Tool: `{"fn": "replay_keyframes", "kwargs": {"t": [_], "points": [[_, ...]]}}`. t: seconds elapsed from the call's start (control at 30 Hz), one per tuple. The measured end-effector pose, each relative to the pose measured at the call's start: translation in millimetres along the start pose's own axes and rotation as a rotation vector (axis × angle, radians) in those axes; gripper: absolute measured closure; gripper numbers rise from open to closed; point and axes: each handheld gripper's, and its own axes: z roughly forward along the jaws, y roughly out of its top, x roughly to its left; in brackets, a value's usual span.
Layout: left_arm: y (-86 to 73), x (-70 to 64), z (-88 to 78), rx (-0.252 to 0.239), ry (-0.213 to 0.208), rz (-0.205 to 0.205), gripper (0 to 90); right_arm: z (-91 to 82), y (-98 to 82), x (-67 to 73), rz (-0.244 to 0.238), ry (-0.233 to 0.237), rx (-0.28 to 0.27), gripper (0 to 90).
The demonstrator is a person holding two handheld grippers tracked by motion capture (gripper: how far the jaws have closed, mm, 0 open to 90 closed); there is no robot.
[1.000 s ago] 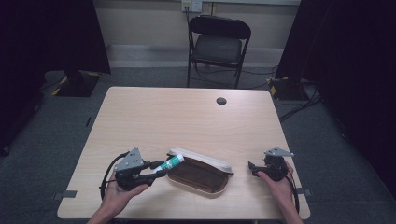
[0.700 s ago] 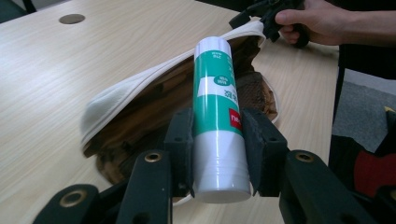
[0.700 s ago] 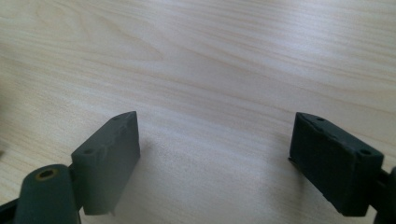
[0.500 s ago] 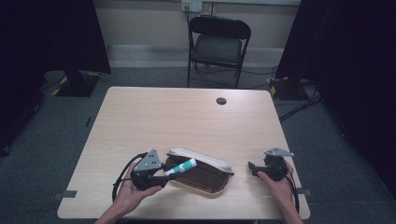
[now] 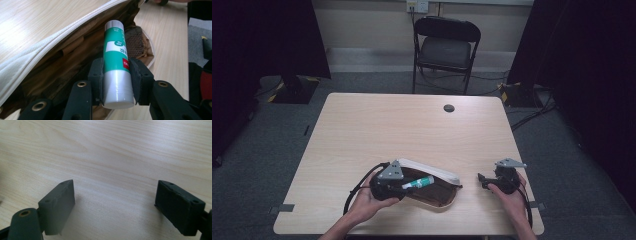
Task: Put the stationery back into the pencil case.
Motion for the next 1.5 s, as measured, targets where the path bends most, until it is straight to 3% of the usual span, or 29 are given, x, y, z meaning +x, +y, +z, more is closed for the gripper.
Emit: {"fn": "replay_keyframes", "kwargs": {"t": [0.1,0.3,0.33,0.4,0.7,0.83,0.87,0.97,1.1,1.2,1.27,1.5], "points": [[1.3,0.5,6.9,0.014,0.006,0.013,65.5,0.0,0.0,0.0,0.000,-0.001,-0.001,15.2],[1.9,4.5,13.6,0.012,0.017,-0.005,65.4,0.0,0.0,0.0,0.000,0.000,0.000,15.2],[1.4,8.0,14.2,0.031,0.028,-0.003,65.4,0.0,0.0,0.0,0.000,0.000,0.000,15.2],[-0.4,11.1,15.2,0.015,0.028,-0.031,65.4,0.0,0.0,0.0,0.000,0.000,0.000,15.2],[1.3,16.6,18.7,0.028,0.052,-0.031,65.2,0.0,0.0,0.0,0.000,0.000,0.000,15.2],[-0.6,20.0,21.2,-0.003,0.064,-0.052,64.7,0.0,0.0,0.1,0.000,-0.001,-0.001,15.2],[0.0,20.8,19.7,0.015,0.072,-0.048,64.7,0.0,0.0,0.1,0.000,-0.001,-0.001,15.2],[-0.5,22.7,17.5,-0.017,0.076,-0.066,63.2,0.0,0.0,0.0,0.000,0.000,0.000,15.2],[-1.6,22.4,15.5,-0.008,0.084,-0.059,58.7,0.0,0.0,0.1,0.000,-0.001,-0.001,15.2],[-2.9,24.7,8.2,-0.017,0.115,-0.080,54.8,0.0,0.0,0.1,0.000,-0.001,-0.001,15.2],[-3.7,25.9,6.9,-0.026,0.110,-0.095,54.0,0.0,0.0,0.1,0.000,-0.001,-0.001,15.2],[-9.9,33.0,-4.0,-0.005,0.137,-0.109,50.4,0.0,0.0,0.1,0.000,-0.001,-0.001,15.2]]}}
